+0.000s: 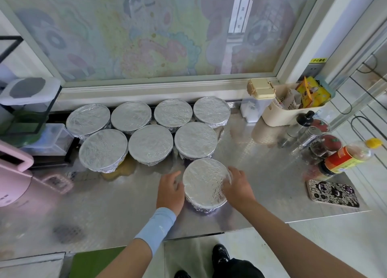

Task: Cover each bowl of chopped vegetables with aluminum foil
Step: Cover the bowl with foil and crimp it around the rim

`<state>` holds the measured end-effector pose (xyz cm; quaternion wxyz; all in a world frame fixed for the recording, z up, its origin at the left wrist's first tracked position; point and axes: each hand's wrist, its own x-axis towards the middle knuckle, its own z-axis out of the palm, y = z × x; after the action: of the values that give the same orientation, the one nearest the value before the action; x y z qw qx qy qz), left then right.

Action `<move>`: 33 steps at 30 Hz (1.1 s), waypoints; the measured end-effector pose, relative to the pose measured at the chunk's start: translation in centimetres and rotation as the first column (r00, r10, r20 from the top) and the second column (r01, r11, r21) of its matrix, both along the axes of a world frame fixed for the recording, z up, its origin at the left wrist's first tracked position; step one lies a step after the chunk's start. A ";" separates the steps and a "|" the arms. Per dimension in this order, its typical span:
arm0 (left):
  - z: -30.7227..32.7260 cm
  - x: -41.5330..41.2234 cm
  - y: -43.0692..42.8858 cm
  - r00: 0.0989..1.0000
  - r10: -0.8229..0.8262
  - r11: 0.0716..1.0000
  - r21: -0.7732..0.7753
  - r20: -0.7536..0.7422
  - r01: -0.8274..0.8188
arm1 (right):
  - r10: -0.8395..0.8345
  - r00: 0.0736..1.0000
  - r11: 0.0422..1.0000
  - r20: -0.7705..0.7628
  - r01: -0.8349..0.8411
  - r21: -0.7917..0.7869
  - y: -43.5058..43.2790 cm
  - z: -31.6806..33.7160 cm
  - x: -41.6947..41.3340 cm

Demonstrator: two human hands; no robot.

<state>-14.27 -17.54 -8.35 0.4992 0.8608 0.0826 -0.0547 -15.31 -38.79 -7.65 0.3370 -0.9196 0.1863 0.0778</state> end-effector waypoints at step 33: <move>3.2 5.2 -17.1 0.756 0.154 0.919 -0.188 -0.636 -0.346 | -0.070 0.973 0.988 -0.220 0.098 0.121 -14.7 3.4 8.5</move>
<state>-9.05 -34.65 -5.19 0.5707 0.6935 0.3451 -0.2725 -6.80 -53.45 -4.24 0.3774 -0.8730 0.2550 0.1745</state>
